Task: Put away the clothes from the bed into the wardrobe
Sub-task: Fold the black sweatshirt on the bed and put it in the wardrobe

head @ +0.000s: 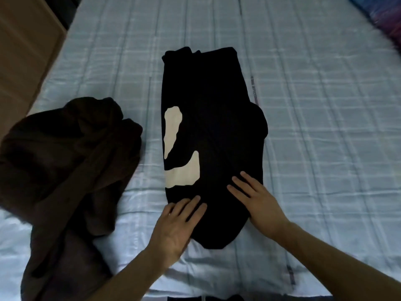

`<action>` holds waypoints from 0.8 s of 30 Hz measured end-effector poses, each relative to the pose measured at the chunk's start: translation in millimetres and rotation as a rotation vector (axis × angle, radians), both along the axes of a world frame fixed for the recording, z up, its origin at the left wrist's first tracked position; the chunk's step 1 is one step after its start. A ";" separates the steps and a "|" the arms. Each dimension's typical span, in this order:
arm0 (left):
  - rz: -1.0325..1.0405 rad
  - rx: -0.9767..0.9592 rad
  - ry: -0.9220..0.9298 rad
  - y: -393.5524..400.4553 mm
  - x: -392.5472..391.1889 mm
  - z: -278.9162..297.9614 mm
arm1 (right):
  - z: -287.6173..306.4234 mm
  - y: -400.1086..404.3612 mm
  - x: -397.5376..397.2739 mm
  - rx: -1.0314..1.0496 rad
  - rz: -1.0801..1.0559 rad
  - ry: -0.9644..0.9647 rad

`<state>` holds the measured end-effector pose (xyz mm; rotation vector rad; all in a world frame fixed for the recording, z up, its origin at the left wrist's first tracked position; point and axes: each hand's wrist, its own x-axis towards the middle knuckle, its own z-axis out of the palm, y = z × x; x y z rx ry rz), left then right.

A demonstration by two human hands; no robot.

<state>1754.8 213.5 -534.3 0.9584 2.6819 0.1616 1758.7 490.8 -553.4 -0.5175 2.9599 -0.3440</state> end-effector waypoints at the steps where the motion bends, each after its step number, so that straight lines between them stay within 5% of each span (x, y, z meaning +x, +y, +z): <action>1: 0.013 -0.012 -0.011 -6.3 5.1 -4.5 | -4.6 -4.6 2.6 -0.005 -0.018 0.017; 7: -0.009 0.040 0.001 -28.9 -5.5 -11.6 | -5.5 -1.9 14.0 -0.150 -0.137 -0.035; 10: -0.009 0.240 -0.092 -34.2 -25.2 0.8 | -1.1 0.8 8.4 -0.244 -0.226 -0.060; 17: 0.337 0.655 -0.560 -28.4 -89.0 47.9 | 24.1 23.9 -30.9 -0.468 -0.281 -0.203; 24: 0.610 0.973 -0.592 -0.1 -173.2 93.9 | 84.5 11.6 -90.8 -0.769 -0.580 -0.173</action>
